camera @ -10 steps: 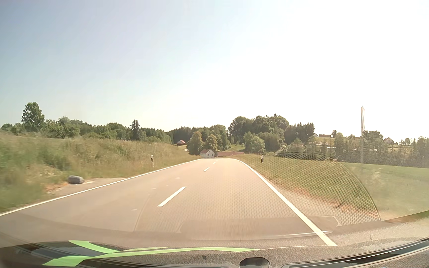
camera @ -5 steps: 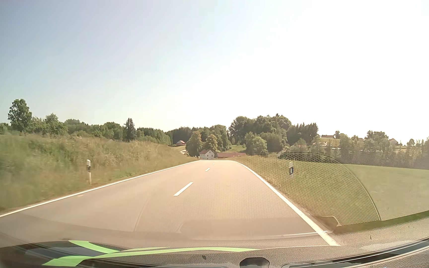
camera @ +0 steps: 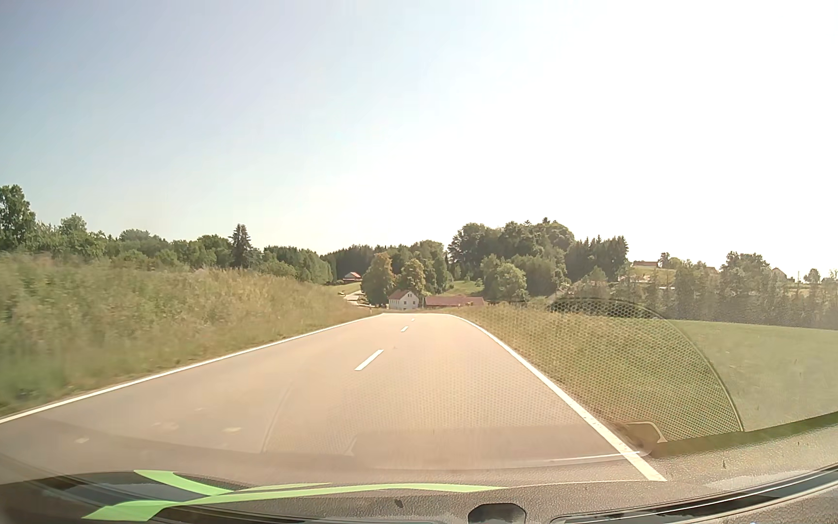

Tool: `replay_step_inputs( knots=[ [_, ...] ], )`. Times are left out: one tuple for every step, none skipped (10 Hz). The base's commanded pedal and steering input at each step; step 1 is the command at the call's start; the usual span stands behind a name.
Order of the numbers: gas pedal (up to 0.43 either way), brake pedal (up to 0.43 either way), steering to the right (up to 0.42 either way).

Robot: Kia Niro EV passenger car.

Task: Follow the waypoints while adhering to traffic rules and regulations

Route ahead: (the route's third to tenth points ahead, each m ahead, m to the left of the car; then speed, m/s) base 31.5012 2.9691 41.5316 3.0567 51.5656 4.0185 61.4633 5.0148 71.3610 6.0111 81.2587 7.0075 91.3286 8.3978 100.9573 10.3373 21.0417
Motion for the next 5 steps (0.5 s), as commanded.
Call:
replay_step_inputs(
  knots=[
    [0.157, 0.0, -0.006],
    [0.157, 0.0, -0.007],
    [0.157, 0.0, -0.007],
    [0.157, 0.0, -0.008],
    [0.157, 0.0, -0.008]
  ],
)
